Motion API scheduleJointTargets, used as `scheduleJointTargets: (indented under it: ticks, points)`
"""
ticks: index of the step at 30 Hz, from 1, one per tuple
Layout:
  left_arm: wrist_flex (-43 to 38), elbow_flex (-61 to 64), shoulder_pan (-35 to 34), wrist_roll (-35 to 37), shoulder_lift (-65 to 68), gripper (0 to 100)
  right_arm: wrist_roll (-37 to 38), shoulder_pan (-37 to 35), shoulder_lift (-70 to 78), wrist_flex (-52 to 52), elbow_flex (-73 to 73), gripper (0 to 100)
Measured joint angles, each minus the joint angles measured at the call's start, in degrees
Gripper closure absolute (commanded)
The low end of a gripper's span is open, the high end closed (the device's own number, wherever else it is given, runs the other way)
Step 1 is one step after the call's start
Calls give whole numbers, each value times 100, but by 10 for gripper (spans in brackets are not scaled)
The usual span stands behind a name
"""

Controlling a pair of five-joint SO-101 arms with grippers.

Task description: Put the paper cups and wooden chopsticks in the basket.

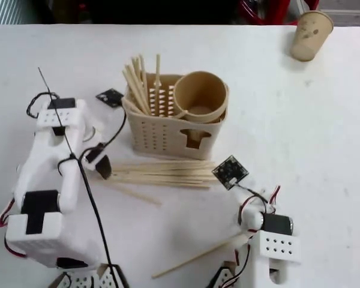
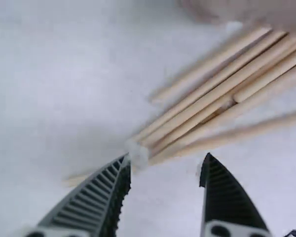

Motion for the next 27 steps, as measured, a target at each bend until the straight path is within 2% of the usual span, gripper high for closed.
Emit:
scheduleJointTargets:
  ticks: [9,11,19,27]
  points:
    - [-1459,0,-791,2400,-220,761,-9,0,0,0,0,981]
    - [-1626,0,-914,2708,-220,762,-9,0,0,0,0,981]
    - [-1837,325,-914,2470,-220,762,-9,0,0,0,0,981]
    - [-2954,1459,-774,2418,-220,762,-9,0,0,0,0,981]
